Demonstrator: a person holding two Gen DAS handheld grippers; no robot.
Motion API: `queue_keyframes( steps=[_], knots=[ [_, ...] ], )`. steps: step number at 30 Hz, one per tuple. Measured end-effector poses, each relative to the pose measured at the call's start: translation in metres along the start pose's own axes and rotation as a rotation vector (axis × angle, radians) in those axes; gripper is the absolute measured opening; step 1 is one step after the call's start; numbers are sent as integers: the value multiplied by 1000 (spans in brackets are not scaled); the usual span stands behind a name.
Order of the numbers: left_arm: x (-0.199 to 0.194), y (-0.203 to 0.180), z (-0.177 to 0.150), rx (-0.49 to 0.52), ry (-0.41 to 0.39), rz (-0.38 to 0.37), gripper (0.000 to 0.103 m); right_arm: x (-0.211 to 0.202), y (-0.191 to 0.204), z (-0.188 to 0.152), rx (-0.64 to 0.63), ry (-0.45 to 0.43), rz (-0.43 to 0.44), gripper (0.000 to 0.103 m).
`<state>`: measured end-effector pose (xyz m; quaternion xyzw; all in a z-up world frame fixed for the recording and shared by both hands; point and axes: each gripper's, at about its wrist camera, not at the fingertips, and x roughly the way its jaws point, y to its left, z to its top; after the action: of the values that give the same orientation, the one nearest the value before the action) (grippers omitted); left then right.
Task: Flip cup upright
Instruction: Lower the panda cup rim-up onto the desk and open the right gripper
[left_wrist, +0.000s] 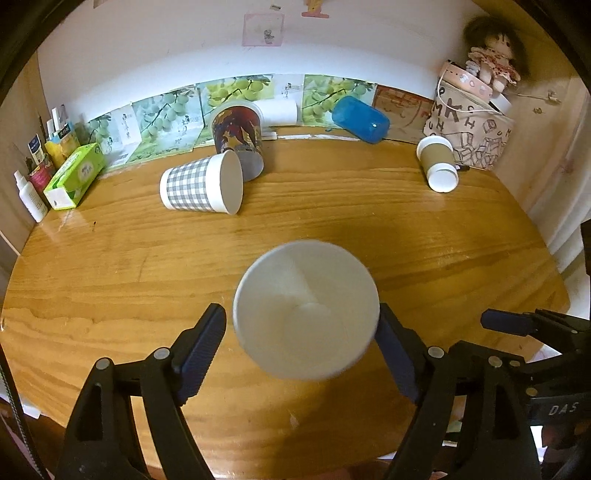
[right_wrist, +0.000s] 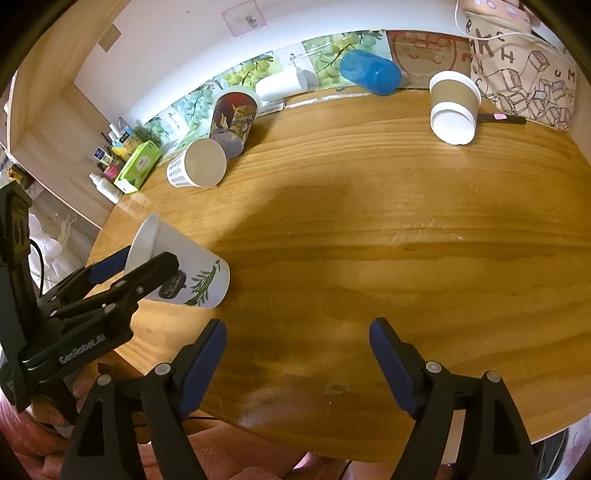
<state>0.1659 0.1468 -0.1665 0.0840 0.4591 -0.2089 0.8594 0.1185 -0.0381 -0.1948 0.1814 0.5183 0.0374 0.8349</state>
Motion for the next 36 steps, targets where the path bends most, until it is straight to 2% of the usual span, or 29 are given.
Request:
queue_keyframes(
  steps=[4,9,13,20,25,30,33,36],
  knots=[
    [-10,0,-6,4,5,14,84,-2,1,-8,4,2,-1,82],
    [-36,1,-11,1,-58,49,85,-9,3,-17,4,-9,1,84],
    [-55,2,-10,13,-104,85,86,-22,11,-20,-24,-49,-22,86],
    [-80,9,7,-35,-105,89,87,-56,30,-15,-98,-130,-56,88],
    [-100,12,17,-75,-112,81,87,-83,38,-7,-80,-181,-35,101],
    [-119,17,21,-120,-111,67,87,-105,49,-1,-53,-212,-50,101],
    [-133,17,22,-129,-128,85,87,-119,56,0,-30,-219,-47,101],
    [-149,18,22,-149,-144,111,93,-131,64,0,-11,-217,-47,101]
  ],
)
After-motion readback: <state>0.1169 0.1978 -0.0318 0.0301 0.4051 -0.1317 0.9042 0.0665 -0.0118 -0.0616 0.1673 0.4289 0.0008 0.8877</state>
